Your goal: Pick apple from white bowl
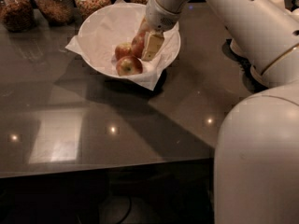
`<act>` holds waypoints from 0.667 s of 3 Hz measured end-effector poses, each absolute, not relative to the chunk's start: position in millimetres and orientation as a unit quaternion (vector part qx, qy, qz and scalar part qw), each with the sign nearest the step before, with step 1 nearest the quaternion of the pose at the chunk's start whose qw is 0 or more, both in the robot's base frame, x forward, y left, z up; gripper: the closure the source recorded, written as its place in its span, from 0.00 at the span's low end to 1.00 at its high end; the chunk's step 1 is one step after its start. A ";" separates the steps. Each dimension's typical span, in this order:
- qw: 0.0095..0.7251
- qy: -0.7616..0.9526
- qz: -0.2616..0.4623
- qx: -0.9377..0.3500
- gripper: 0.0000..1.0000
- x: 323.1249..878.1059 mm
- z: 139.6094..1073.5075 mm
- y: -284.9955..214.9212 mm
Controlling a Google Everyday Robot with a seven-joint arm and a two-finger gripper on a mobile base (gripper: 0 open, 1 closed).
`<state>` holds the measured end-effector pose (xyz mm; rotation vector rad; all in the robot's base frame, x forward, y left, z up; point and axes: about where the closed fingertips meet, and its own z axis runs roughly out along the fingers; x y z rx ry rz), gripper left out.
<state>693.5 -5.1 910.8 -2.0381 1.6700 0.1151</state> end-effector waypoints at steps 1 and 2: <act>0.277 0.601 0.029 -0.749 1.00 684.2 956.1 -11.5; 0.319 0.582 0.028 -0.747 1.00 665.3 1002.4 -24.2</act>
Offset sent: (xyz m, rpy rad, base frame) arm -0.0561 -0.0460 0.1551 0.1701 -0.2011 0.0493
